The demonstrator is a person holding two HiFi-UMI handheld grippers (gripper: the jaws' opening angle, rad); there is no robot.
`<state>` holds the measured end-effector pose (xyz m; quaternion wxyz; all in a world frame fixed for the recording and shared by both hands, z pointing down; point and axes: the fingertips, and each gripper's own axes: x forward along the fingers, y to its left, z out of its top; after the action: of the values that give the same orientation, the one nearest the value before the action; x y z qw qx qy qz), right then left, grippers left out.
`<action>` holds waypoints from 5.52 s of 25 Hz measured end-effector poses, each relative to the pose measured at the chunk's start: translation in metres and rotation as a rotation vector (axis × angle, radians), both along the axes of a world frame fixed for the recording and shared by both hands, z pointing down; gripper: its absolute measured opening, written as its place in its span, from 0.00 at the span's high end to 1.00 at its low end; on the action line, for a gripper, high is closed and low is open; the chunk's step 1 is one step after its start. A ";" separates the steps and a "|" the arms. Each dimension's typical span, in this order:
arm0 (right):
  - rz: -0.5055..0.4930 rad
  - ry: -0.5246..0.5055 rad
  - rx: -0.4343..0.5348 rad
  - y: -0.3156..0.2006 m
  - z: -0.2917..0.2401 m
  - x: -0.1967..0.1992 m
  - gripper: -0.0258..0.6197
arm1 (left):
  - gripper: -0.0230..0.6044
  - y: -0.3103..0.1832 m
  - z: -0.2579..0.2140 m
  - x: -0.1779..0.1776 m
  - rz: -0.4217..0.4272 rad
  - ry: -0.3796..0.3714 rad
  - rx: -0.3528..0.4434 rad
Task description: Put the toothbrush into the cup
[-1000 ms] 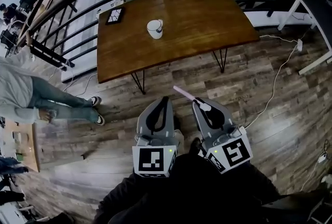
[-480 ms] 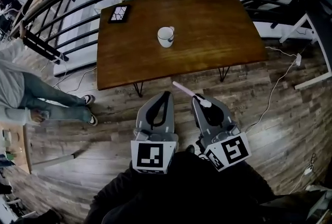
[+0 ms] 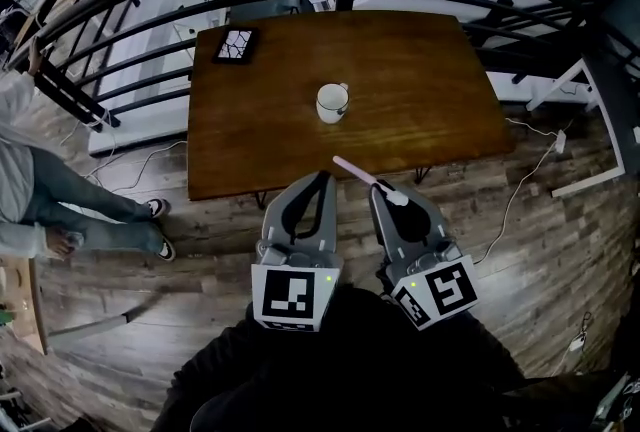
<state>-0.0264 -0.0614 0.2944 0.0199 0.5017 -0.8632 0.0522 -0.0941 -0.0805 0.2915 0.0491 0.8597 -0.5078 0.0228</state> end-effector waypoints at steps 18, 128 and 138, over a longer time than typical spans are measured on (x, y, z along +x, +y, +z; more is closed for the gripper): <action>-0.029 -0.055 -0.102 -0.092 0.035 0.016 0.93 | 0.95 -0.088 0.039 0.021 -0.015 -0.059 -0.122; -0.184 -0.038 -0.035 -0.254 0.022 -0.007 0.89 | 0.95 -0.240 0.027 0.011 -0.114 -0.092 -0.121; -0.179 -0.048 0.097 -0.256 -0.028 -0.014 0.96 | 0.95 -0.239 -0.014 0.006 -0.123 -0.098 0.012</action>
<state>-0.0404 -0.3171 0.2660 -0.0206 0.4216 -0.9063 0.0207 -0.0878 -0.3191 0.2775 0.0202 0.8250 -0.5617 0.0587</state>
